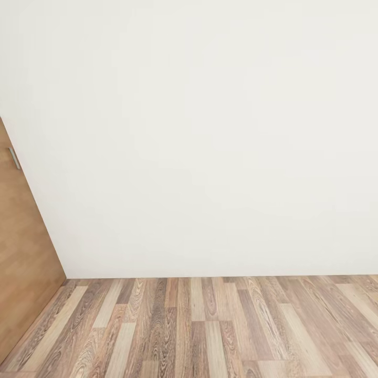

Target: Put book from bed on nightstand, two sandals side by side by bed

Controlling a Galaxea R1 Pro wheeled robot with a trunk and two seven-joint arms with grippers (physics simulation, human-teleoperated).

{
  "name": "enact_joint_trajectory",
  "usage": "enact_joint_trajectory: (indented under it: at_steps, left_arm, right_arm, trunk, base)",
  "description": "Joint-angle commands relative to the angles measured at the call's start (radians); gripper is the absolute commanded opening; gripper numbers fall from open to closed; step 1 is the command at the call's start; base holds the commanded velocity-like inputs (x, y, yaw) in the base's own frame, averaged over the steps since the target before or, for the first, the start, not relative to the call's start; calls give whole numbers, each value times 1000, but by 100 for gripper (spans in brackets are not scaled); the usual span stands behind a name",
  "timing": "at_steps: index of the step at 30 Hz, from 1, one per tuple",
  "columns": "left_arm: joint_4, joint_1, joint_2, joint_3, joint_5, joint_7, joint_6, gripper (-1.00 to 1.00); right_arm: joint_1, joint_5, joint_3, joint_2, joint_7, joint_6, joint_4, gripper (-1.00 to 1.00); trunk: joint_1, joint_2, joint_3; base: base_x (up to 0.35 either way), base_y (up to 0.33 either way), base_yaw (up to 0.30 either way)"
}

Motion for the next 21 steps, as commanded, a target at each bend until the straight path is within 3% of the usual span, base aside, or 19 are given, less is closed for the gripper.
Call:
enact_joint_trajectory:
  at_steps: [1,11,13,21]
  left_arm:
    - [-7,0,0,0,0,0,-1,100]
    - [-63,1,1,1,0,0,-2,100]
    - [-127,0,0,0,-1,0,-2,100]
    - [-165,0,0,0,-2,0,-2,100]
  right_arm:
    - [0,0,-1,0,-1,0,-1,100]
    - [0,0,-1,0,-3,-2,-43,100]
    - [0,0,-1,-1,-3,-2,-131,100]
    - [0,0,-2,-5,-3,-1,-180,100]
  trunk:
    - [0,0,-1]
    - [0,0,-1]
    - [0,0,-1]
    - [0,0,-1]
  base:
    - [0,0,0]
    - [0,0,0]
    - [0,0,0]
    - [0,0,0]
